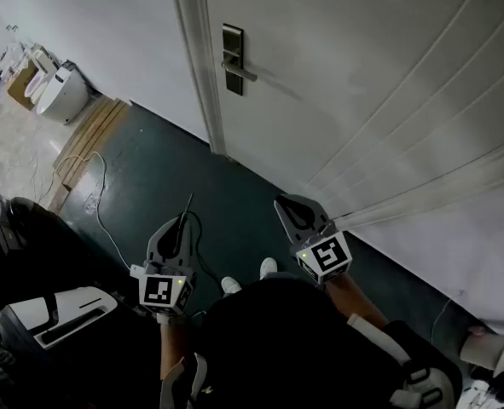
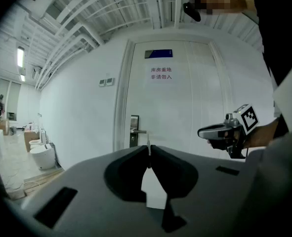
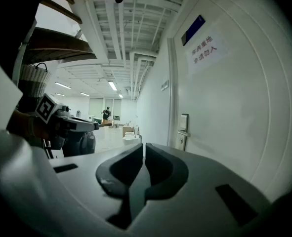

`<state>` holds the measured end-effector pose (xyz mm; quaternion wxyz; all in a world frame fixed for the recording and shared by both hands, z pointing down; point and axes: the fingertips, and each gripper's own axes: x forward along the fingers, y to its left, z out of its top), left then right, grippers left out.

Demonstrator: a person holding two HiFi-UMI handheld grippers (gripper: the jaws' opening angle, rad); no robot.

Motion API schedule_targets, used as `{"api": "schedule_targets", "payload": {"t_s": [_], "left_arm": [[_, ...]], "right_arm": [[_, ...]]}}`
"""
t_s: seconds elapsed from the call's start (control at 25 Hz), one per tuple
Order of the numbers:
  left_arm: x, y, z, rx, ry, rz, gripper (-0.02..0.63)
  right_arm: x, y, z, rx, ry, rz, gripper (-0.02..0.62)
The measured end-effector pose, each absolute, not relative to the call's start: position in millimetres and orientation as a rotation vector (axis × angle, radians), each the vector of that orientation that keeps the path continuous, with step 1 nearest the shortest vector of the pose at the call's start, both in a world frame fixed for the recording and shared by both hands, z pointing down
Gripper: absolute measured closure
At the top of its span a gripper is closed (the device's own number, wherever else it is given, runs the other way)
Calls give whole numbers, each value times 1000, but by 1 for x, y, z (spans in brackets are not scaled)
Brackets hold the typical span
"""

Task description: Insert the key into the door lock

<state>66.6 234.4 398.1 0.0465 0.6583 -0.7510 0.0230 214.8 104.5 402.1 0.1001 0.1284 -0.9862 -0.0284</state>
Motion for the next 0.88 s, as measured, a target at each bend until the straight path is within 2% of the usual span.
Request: {"api": "schedule_targets", "payload": {"t_s": [0.44, 0.88], "left_arm": [[117, 173, 386, 2097, -2229, 73, 578], [146, 132, 402, 2026, -2234, 119, 578]], "right_arm": [[253, 67, 382, 413, -2961, -54, 568], [287, 32, 408, 345, -2957, 36, 568]]}}
